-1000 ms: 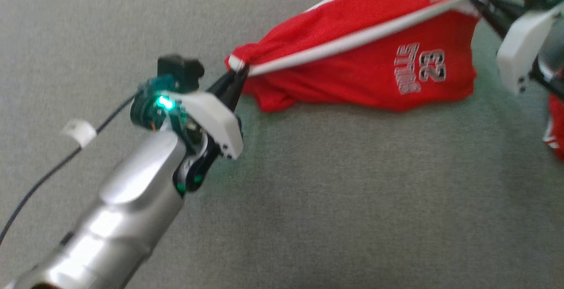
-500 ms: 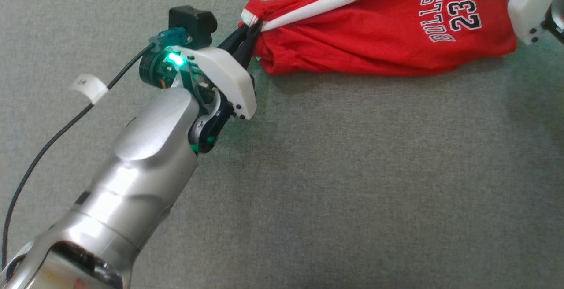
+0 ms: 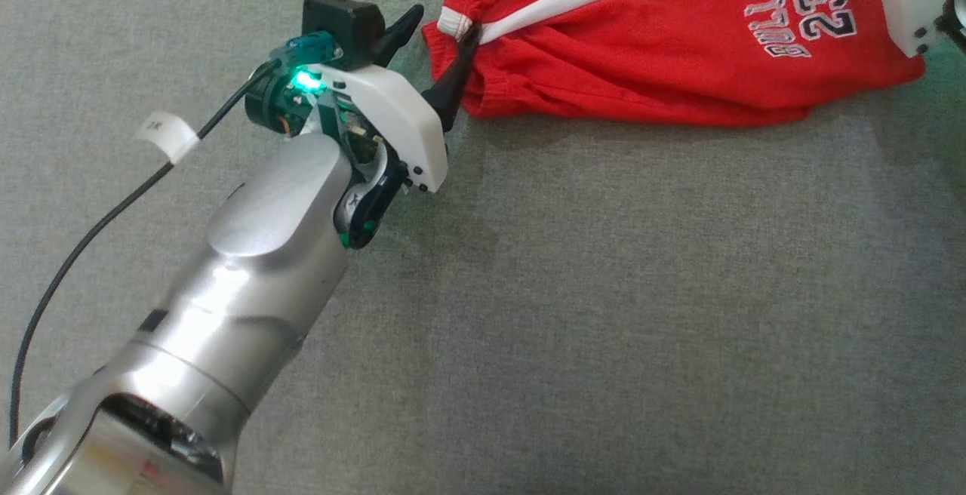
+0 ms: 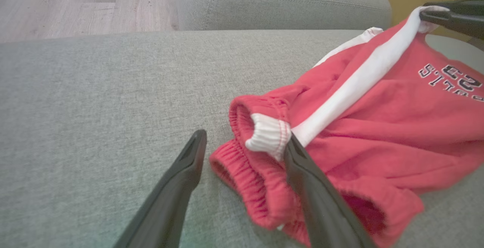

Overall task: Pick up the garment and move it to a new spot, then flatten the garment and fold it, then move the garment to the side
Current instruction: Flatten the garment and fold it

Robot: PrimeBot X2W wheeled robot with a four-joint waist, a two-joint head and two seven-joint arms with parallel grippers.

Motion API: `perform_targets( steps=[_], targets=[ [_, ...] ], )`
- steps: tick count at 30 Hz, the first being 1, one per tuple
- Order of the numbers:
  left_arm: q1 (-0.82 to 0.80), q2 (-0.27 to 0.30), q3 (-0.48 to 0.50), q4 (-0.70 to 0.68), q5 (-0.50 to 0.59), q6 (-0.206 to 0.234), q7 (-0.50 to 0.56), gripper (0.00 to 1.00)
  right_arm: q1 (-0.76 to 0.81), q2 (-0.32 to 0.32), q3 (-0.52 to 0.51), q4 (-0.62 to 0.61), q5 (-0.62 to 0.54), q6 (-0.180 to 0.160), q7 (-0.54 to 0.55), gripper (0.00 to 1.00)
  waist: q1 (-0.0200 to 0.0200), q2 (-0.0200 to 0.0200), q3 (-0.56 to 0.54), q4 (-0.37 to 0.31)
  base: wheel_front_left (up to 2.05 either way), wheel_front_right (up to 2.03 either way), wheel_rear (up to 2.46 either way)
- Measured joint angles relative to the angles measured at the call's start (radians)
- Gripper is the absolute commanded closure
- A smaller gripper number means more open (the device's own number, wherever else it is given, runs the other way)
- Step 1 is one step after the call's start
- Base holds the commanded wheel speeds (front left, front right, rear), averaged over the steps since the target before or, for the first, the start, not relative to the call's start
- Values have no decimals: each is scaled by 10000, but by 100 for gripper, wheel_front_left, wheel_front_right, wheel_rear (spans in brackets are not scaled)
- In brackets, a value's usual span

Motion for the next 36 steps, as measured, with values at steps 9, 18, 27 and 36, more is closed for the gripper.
perform_targets(
  steps=[9,18,27,36],
  targets=[
    [-4,-58,81,151,-2,234,-619,0,-66,428,-257,1074,10,2,-1145,0,-1,0,-243,34,0,0,0],
    [2,123,692,253,167,970,-2468,0,404,959,-1283,1873,711,0,-2395,0,-1,0,-1046,-66,0,0,0],
    [1234,949,1281,-1104,1045,1693,-3382,0,2660,1450,-4924,-50,1137,0,-2648,0,-3,0,-2300,-299,0,0,0],
    [5115,1141,2957,-4054,2899,2454,-3427,0,8219,3450,-9348,-3848,-1384,0,-2694,0,-4,1,-3391,-585,0,0,0]
  ],
)
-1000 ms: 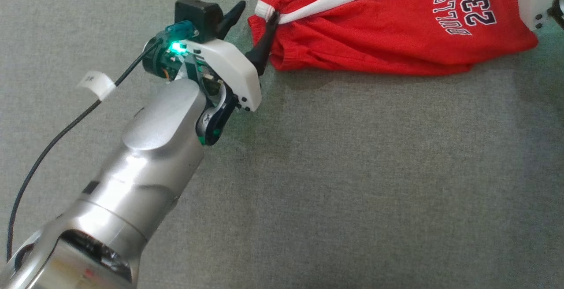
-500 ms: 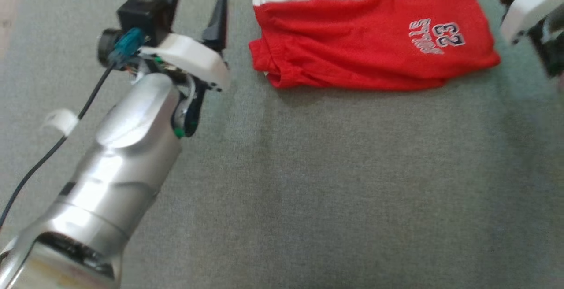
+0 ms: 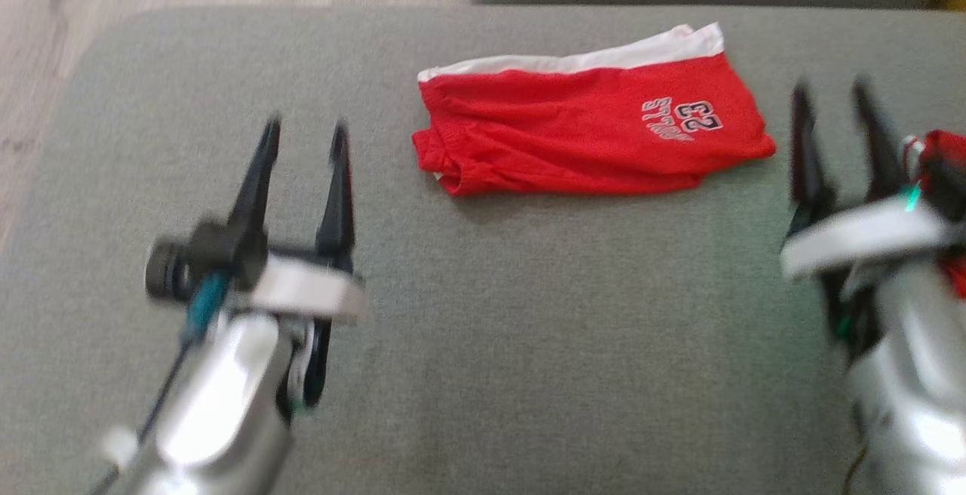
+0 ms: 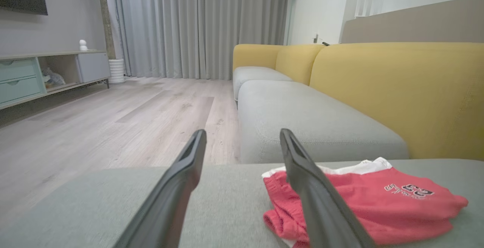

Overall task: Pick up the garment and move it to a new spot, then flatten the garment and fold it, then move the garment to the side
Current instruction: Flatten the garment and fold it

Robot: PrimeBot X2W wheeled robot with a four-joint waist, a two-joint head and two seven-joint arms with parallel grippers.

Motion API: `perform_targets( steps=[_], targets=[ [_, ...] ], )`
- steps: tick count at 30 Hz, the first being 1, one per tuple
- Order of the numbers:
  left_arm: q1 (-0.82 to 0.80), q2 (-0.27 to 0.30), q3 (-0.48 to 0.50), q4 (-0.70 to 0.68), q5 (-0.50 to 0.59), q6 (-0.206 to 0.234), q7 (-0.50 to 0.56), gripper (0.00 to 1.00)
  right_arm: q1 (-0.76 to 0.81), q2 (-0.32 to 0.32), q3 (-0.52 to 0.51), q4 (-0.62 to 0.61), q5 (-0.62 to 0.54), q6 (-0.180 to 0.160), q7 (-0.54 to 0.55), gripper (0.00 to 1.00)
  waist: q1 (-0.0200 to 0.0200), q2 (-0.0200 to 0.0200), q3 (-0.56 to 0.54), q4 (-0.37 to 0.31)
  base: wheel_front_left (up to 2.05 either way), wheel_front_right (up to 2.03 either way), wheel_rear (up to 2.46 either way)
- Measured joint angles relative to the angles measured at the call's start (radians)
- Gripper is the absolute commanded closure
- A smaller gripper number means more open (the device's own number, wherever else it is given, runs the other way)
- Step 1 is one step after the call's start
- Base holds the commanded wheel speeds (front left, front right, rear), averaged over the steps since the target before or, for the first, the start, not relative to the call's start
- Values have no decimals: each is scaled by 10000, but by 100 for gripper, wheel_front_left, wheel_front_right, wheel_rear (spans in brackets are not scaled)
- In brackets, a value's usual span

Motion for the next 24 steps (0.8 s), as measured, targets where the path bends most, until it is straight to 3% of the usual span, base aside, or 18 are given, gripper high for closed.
perform_targets(
  steps=[5,11,18,24],
  targets=[
    [1714,-207,838,-566,685,-4,0,0,2100,1185,-888,-1388,-723,0,0,0,0,0,-403,-229,0,0,0],
    [3042,-878,1735,-844,1229,-236,0,0,3352,1559,-907,-1781,-1097,0,0,0,1,0,-538,-453,0,0,0],
    [3009,-1306,2036,-838,2042,-905,0,0,3005,1574,-1110,-1778,-1486,0,286,0,3,0,-83,-264,0,0,0],
    [2338,-1657,2088,-702,2320,-1256,0,0,1530,1273,-1831,-1183,-1862,0,1172,0,6,0,657,106,0,0,0]
  ],
)
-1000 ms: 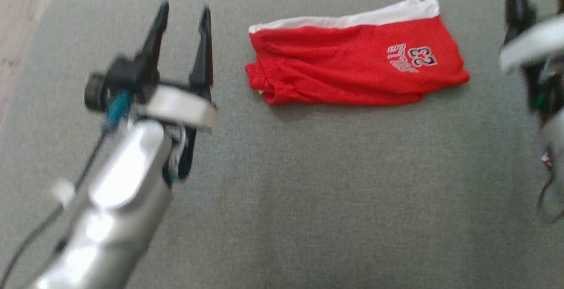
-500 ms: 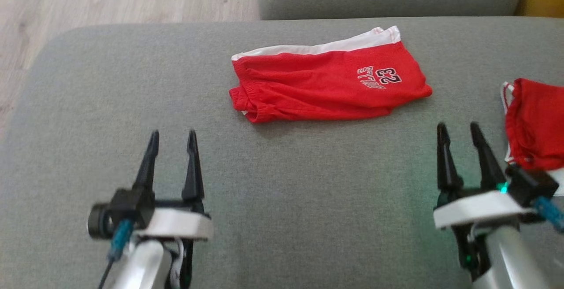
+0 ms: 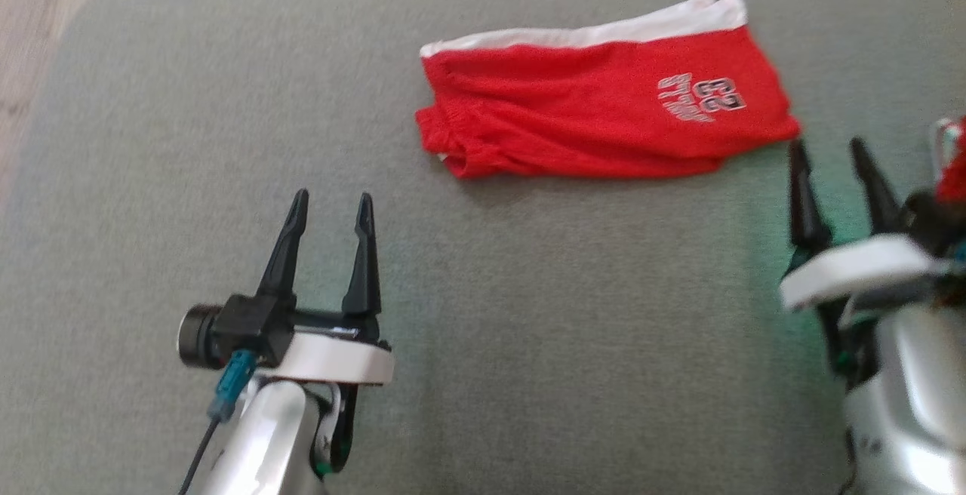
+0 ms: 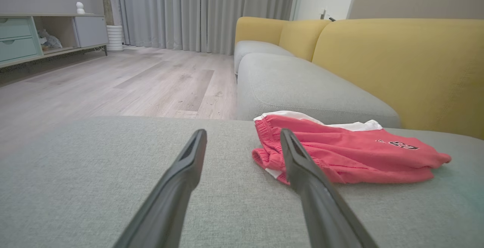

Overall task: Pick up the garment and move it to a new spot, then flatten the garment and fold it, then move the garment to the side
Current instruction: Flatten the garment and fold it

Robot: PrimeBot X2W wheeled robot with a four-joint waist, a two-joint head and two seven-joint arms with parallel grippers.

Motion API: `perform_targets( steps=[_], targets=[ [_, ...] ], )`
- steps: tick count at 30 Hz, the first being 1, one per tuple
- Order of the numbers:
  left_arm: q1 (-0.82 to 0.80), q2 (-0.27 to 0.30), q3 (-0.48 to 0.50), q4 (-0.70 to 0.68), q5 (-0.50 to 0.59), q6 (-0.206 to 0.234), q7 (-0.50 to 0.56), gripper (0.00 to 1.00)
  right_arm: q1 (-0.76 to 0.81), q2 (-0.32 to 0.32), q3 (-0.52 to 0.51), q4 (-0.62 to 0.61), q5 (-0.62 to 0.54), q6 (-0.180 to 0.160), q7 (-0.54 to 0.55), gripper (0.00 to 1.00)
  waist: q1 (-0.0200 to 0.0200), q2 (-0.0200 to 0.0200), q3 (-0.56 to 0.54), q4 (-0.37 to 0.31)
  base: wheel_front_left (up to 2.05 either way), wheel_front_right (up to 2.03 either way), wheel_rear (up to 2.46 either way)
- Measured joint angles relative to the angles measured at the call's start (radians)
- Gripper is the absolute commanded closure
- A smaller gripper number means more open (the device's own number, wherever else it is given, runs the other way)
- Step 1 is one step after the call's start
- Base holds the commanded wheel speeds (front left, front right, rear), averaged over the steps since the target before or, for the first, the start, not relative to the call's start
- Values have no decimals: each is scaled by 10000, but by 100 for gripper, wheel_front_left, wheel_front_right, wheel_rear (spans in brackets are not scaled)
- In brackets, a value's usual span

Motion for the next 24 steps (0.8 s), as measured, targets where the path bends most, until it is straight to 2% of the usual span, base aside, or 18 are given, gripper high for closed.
perform_targets(
  steps=[5,9,14,23,24],
  targets=[
    [-317,-142,-13,207,65,-176,0,0,-1443,-305,-878,1229,-341,0,930,0,1,0,633,421,0,0,0],
    [-459,-163,-35,291,65,-257,0,0,-2349,-495,-1047,2186,-514,0,1363,0,1,0,1025,798,0,0,0],
    [-706,-184,-176,297,6,-247,0,0,-3026,-702,-922,3333,-178,0,1967,0,0,0,1341,1182,0,0,0],
    [-782,-201,-376,297,-130,-128,0,0,-3729,-1147,-242,4364,132,0,2000,0,-2,0,1427,1308,0,0,0],
    [-798,-203,-378,297,-130,-79,0,0,-3785,-1164,-61,4393,244,-2,1985,40,-3,0,1427,1294,0,0,0]
  ],
)
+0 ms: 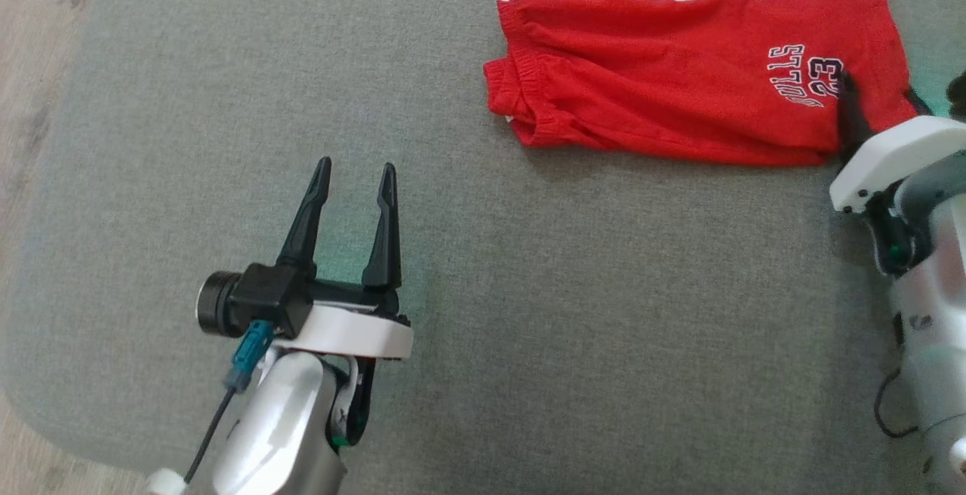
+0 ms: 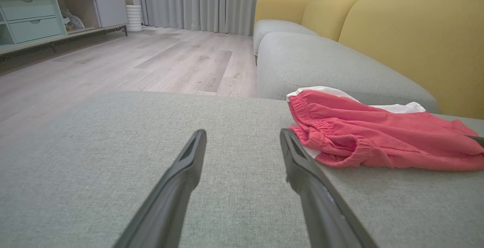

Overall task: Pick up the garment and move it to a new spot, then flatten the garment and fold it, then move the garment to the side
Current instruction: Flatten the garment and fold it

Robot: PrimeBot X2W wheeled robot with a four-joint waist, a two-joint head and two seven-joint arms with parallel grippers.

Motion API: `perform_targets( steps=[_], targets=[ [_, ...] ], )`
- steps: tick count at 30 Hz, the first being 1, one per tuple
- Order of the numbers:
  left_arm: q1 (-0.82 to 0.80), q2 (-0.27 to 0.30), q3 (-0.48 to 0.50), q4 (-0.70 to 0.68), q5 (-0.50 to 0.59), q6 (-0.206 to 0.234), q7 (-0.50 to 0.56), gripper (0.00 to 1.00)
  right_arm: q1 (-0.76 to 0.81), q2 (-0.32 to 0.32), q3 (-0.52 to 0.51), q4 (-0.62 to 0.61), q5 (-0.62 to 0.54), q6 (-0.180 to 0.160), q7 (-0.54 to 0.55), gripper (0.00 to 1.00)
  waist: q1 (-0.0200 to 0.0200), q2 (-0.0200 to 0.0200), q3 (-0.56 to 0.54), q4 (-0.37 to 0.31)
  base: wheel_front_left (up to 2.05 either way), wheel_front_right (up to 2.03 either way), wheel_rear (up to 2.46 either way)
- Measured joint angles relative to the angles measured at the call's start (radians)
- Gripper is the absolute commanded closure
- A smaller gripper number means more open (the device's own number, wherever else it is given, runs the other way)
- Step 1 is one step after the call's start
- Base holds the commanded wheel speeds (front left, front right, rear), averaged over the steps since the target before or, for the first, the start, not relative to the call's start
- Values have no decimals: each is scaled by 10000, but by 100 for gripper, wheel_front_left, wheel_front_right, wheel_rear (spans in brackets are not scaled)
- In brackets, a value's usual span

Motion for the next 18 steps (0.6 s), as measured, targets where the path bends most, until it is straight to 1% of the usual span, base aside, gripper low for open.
perform_targets(
  steps=[1,2,5,6,9,14,18],
  targets=[
    [-24,-4,-2,0,2,12,0,0,-33,-23,153,31,113,0,-52,86,0,0,-1,-18,0,0,0],
    [-47,-4,-2,0,2,13,0,0,-36,-35,305,67,221,0,-136,100,0,0,-9,-41,0,0,0],
    [-69,-6,-6,13,4,13,0,0,-33,-38,765,190,359,0,-497,100,0,0,-70,-121,0,0,0],
    [-69,-6,-6,13,4,13,0,0,-33,-38,765,190,359,0,-497,100,0,0,-70,-121,0,0,0],
    [-68,-8,-13,65,6,12,0,0,12,-65,1009,351,426,0,-943,100,1,0,-193,-206,0,0,0],
    [-42,-8,13,157,8,12,0,0,284,-63,1028,370,754,0,-1850,100,0,0,-535,-382,0,0,0],
    [39,-8,92,186,38,12,0,0,918,-56,972,232,1074,0,-2201,100,0,0,-870,-561,0,0,0]
  ],
)
